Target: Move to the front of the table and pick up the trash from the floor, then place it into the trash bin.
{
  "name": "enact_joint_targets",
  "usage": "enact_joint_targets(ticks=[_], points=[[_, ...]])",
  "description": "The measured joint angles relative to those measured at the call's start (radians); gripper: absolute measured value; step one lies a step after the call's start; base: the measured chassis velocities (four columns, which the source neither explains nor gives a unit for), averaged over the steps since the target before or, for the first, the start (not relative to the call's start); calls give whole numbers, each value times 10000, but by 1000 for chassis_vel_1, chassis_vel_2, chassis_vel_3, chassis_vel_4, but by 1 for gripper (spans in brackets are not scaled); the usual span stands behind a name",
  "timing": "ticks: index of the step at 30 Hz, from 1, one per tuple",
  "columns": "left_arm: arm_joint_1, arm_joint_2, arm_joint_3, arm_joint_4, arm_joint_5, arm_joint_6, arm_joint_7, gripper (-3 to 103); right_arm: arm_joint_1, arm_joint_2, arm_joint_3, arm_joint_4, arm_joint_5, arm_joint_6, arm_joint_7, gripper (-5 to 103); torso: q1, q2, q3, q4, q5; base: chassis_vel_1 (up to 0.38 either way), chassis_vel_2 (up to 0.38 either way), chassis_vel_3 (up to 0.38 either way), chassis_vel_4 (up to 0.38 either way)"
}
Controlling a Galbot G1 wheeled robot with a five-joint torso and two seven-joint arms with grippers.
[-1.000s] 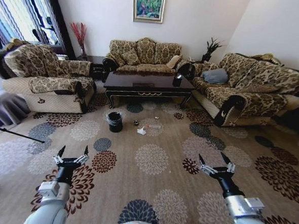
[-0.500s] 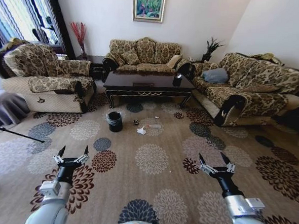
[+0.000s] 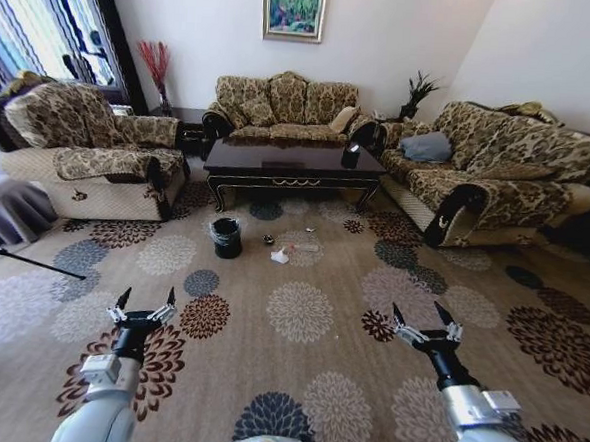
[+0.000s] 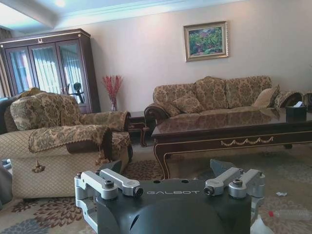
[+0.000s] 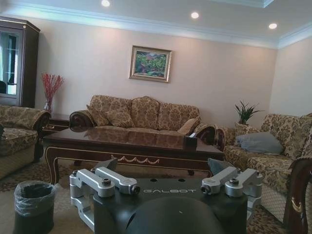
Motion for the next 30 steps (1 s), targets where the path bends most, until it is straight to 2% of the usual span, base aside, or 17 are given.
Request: enact_joint_targets(ticks=[19, 26, 30], points=[[-139, -35, 37, 214, 27, -48, 34, 100, 133, 35, -47, -182, 51, 64, 12, 100, -414, -961, -550, 0, 0, 0, 0, 0, 0], [-104, -14, 50, 218, 22, -56, 46, 100, 51, 49, -150, -10, 496, 15, 143, 100, -550, -1270, -725, 0, 0, 0, 0, 0, 0], [-79, 19, 29, 209, 21, -91, 48, 100, 32, 44, -130, -17, 406, 39, 145, 100, -634, -1464, -833, 0, 0, 0, 0, 0, 0]])
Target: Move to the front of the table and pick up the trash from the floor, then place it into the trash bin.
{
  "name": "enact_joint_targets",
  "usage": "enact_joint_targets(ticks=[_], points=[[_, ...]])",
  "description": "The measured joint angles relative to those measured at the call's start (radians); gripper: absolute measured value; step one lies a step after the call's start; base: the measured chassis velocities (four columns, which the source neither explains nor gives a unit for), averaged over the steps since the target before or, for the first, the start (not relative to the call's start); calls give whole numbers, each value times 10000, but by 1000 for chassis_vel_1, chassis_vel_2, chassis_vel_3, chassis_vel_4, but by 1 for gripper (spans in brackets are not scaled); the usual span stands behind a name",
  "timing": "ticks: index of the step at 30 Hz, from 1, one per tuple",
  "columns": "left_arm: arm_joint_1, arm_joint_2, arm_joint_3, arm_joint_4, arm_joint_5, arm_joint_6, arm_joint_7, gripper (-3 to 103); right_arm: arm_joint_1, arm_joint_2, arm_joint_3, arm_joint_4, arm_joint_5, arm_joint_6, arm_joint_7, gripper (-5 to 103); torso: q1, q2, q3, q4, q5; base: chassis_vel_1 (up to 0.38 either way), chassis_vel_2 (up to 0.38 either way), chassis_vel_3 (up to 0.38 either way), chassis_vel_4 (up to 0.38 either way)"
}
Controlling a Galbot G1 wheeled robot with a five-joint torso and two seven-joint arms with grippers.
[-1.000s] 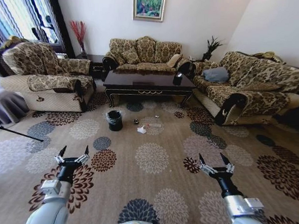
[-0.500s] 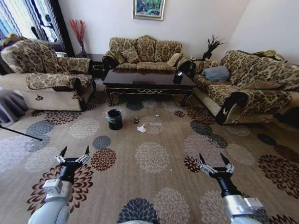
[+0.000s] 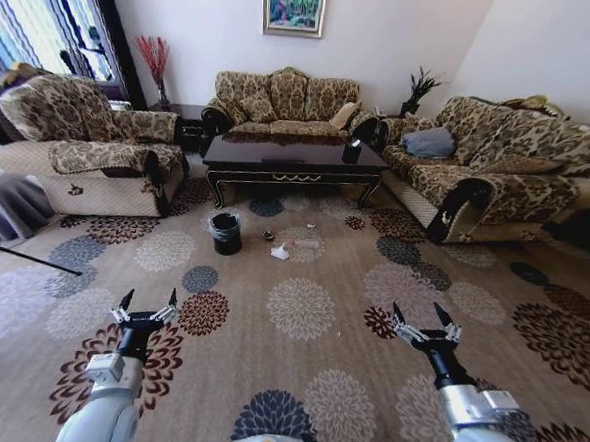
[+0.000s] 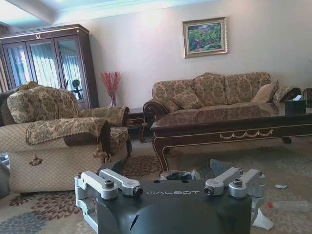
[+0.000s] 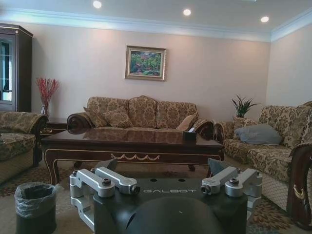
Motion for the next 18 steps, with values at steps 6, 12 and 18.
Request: enact_joint_targets(ticks=[6, 12, 18], points=[[3, 9, -2, -36, -14, -18, 5, 100, -66, 32, -84, 34, 273, 26, 48, 100, -130, -271, -144, 0, 0, 0, 0, 0, 0], [24, -20, 26, -133, 16, -19, 7, 100, -83, 46, -96, 32, 400, 29, 95, 100, -243, -526, -280, -1, 1, 0, 0, 0, 0], [141, -82, 29, -256, 37, -19, 8, 100, -56, 28, -53, 36, 461, 39, 116, 100, -352, -790, -439, 0, 0, 0, 0, 0, 0]])
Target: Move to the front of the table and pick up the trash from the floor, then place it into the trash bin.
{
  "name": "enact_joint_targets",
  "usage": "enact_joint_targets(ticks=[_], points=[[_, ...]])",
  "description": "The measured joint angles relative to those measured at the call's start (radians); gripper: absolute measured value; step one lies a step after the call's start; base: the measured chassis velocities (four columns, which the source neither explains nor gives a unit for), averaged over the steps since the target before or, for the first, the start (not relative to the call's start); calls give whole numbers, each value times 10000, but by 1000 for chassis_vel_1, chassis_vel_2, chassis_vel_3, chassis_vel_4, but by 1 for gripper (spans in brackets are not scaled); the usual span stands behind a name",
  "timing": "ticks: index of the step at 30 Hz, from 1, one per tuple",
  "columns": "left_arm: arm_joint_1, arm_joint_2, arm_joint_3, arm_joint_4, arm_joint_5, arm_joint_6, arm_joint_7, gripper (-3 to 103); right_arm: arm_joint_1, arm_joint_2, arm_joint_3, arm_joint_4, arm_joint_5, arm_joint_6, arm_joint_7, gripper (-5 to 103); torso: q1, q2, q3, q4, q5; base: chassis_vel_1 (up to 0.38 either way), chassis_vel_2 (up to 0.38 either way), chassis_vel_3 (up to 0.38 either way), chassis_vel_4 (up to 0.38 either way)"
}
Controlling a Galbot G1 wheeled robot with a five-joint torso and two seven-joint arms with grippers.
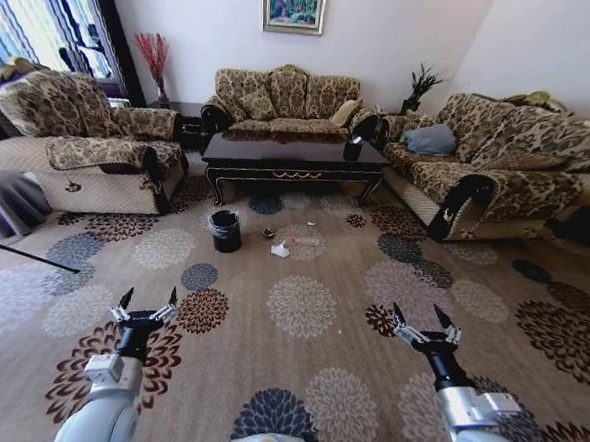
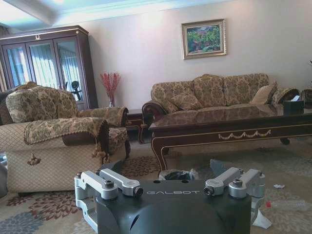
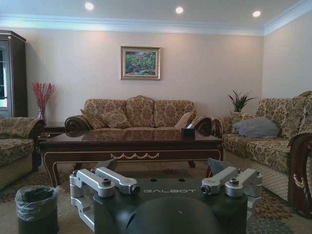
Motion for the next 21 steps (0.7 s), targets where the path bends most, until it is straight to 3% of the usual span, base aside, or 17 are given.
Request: enact_joint_targets(ticks=[21], points=[[288, -127, 116, -160, 349, -46, 51, 100, 188, 216, -10, -70, 186, 76, 169, 100, -393, -936, -543, 0, 0, 0, 0, 0, 0]])
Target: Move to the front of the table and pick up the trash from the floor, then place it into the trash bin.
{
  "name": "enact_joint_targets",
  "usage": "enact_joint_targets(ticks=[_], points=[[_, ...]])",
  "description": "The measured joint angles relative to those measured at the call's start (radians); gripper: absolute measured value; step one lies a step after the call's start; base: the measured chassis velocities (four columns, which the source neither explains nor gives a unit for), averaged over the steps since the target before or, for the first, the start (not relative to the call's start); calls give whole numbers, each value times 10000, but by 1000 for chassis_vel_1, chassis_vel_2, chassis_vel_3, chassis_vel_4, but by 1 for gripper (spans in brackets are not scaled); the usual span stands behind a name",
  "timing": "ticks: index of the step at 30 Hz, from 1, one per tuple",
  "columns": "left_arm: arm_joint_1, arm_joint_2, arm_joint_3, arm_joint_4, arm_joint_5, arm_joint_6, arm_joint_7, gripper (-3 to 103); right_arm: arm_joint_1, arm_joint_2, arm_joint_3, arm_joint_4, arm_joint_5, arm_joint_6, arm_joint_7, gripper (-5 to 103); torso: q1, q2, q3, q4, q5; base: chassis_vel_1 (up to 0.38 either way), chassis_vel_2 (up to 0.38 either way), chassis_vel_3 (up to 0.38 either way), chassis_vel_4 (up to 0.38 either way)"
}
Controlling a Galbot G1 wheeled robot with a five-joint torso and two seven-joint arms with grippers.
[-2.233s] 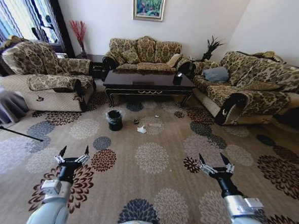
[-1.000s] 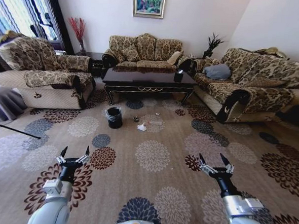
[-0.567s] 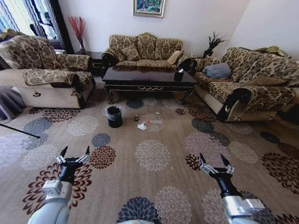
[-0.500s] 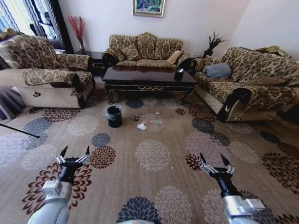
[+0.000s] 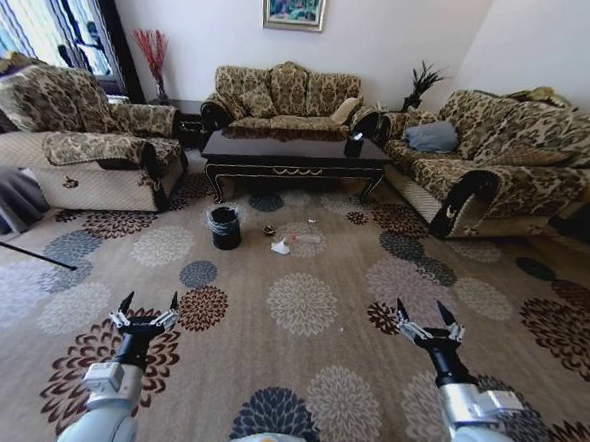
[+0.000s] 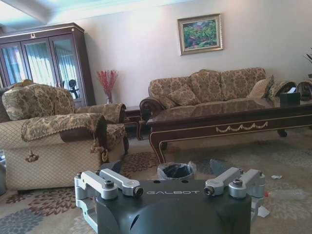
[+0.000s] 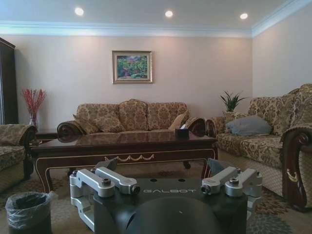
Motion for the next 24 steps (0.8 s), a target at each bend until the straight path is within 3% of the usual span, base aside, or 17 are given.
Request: enact_joint_targets(ticks=[15, 24], points=[[-334, 285, -6, -492, -434, 135, -4, 100, -6, 94, 151, 6, 148, 335, -13, 100, -258, -619, -361, 0, 0, 0, 0, 0, 0], [-423, 923, -207, -406, -787, 203, -33, 100, 188, 210, 135, -237, -109, 484, -95, 100, -429, -1029, -599, 0, 0, 0, 0, 0, 0]])
